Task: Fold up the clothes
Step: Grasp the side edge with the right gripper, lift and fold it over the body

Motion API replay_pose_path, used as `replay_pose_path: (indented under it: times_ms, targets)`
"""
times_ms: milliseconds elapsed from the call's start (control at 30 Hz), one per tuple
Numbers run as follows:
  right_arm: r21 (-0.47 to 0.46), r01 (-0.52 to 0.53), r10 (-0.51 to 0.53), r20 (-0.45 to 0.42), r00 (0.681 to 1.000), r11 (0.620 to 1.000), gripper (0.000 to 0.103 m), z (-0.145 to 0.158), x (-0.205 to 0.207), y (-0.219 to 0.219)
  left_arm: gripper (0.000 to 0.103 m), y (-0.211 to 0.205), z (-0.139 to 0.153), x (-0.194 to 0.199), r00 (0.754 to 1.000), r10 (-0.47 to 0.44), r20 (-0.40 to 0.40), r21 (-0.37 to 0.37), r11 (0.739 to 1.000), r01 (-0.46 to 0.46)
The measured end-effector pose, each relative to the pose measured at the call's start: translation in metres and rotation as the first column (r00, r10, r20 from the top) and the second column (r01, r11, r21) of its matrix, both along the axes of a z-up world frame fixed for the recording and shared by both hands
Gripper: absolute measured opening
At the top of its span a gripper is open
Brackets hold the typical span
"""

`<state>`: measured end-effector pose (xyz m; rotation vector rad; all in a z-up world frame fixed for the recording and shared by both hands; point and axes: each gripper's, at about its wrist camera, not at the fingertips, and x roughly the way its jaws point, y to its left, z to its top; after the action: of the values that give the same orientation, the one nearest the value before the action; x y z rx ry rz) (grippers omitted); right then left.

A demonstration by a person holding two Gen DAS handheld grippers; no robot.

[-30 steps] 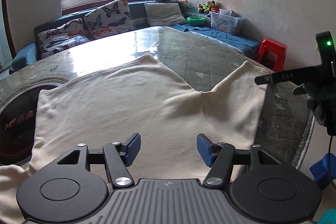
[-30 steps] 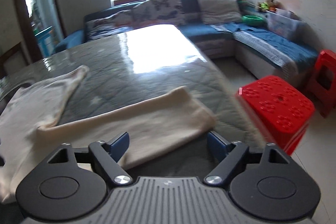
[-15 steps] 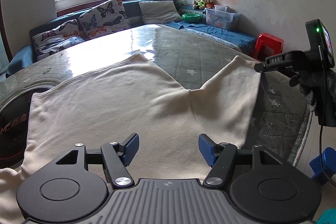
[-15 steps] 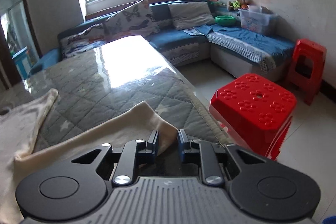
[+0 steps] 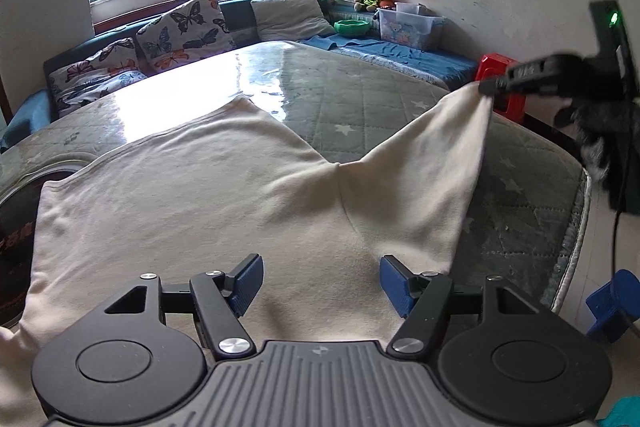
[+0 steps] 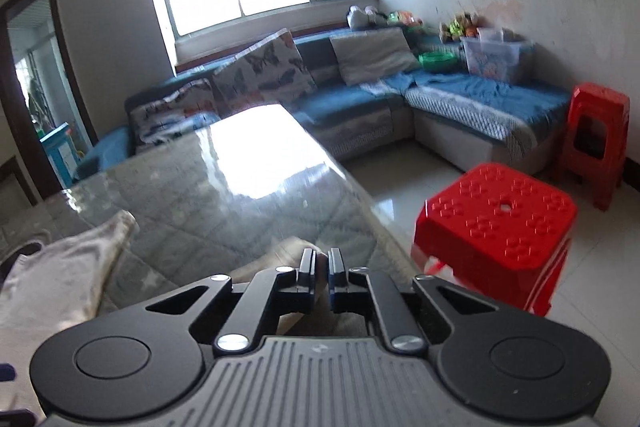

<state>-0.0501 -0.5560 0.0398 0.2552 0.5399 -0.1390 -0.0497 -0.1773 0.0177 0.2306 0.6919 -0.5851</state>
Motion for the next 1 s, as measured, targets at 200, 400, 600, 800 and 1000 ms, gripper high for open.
replay_pose_path:
  times_ms: [200,400,600,800,1000]
  targets:
    - [-0.018,-0.069,0.070,0.076,0.995,0.997,0.005,0.040,-0.012,0.016,0.069,0.003,0.002,0.001,1.000,-0.005,0.009,-0.024,1.000,0.005]
    - [-0.058,-0.226,0.232,0.159,0.959,0.972,0.005,0.091,-0.016,0.063,0.070,0.034,0.014,0.002,0.997,0.066,0.035,-0.070,0.996,-0.064]
    - [-0.118,-0.426,0.441,0.175,0.880,0.897,0.005,0.116,-0.009,0.138,0.070,0.082,0.020,0.002,0.982,0.182,0.049,-0.104,0.979,-0.176]
    - [-0.154,-0.601,0.619,0.145,0.771,0.784,0.005,0.123,0.002,0.215,0.070,0.125,0.017,-0.004,0.960,0.279,0.030,-0.132,0.953,-0.273]
    - [-0.122,-0.737,0.746,0.052,0.664,0.664,0.006,0.098,0.008,0.283,0.070,0.150,0.013,-0.013,0.942,0.336,0.012,-0.142,0.933,-0.331]
